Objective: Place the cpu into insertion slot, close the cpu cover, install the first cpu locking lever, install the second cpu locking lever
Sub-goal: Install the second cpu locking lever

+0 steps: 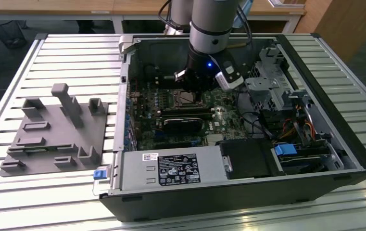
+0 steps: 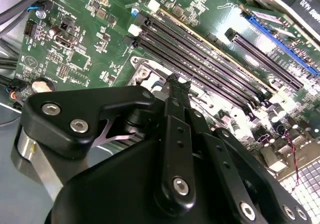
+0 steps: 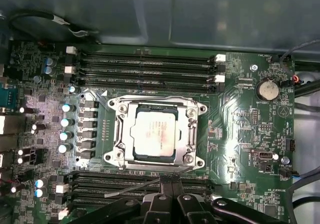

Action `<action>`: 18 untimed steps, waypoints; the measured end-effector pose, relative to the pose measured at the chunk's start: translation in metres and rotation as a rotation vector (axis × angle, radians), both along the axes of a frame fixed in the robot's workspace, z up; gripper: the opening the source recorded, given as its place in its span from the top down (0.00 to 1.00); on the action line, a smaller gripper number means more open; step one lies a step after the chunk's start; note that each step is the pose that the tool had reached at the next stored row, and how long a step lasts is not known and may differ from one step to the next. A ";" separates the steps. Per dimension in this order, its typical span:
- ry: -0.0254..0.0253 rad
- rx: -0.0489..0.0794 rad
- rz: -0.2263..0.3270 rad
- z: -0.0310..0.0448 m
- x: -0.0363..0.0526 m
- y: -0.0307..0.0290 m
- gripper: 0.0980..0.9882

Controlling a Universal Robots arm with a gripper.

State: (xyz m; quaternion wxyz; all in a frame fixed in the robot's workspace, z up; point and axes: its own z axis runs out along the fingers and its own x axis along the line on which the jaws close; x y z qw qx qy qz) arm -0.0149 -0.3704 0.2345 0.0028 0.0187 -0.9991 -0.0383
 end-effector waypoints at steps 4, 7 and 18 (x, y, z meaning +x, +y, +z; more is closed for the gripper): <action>0.0000 0.000 0.000 -0.0003 -0.0002 -0.0004 0.99; 0.0001 0.000 0.000 -0.0008 -0.0011 -0.0026 0.99; 0.0000 0.016 0.000 -0.0059 -0.0189 -0.0106 0.99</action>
